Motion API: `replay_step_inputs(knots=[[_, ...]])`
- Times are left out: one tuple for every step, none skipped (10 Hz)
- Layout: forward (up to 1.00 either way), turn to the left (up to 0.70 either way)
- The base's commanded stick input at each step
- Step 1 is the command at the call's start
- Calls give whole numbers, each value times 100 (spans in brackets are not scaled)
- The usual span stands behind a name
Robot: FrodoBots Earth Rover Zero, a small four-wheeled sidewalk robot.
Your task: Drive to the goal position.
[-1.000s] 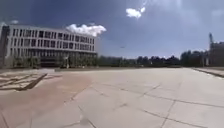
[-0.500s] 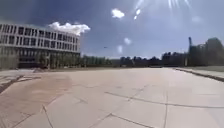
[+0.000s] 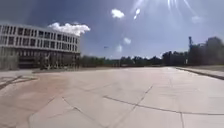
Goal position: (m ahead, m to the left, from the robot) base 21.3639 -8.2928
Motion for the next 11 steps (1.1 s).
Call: replay_step_inputs(knots=[[70, 1], [70, 1], [70, 1], [70, 1], [70, 1], [70, 1], [70, 1], [70, 1], [70, 1], [70, 1], [70, 1]])
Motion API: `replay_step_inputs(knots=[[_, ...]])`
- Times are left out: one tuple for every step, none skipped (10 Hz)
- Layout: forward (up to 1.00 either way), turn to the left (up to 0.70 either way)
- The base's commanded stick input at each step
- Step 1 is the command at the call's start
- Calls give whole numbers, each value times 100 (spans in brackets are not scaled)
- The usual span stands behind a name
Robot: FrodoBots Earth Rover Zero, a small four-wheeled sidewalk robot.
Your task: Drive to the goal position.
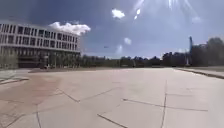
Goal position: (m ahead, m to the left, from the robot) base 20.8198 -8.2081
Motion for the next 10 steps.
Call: replay_step_inputs(knots=[[70, 1], [70, 1], [70, 1], [70, 1], [70, 1], [70, 1], [70, 1], [70, 1], [70, 1], [70, 1]])
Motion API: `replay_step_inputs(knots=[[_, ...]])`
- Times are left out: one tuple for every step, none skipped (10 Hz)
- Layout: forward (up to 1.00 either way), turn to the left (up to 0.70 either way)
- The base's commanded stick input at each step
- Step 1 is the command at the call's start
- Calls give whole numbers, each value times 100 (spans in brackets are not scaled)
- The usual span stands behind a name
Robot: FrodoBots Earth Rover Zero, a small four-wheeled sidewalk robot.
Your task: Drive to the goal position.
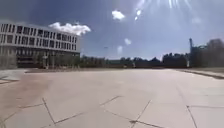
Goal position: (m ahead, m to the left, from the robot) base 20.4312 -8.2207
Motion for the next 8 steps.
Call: replay_step_inputs(knots=[[70, 1], [70, 1], [70, 1], [70, 1], [70, 1], [70, 1], [70, 1], [70, 1]])
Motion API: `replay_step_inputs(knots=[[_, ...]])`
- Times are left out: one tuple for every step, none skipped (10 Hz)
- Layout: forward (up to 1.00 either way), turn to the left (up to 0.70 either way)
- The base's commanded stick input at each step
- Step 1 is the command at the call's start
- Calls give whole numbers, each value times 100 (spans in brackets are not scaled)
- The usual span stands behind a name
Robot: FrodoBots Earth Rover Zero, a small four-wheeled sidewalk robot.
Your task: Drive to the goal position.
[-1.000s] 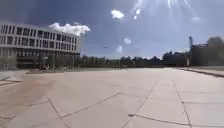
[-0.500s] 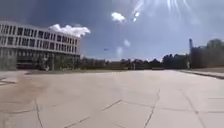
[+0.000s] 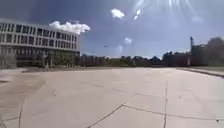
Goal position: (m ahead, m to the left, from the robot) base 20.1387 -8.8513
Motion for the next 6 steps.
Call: replay_step_inputs(knots=[[70, 1], [70, 1], [70, 1], [70, 1], [70, 1], [70, 1]])
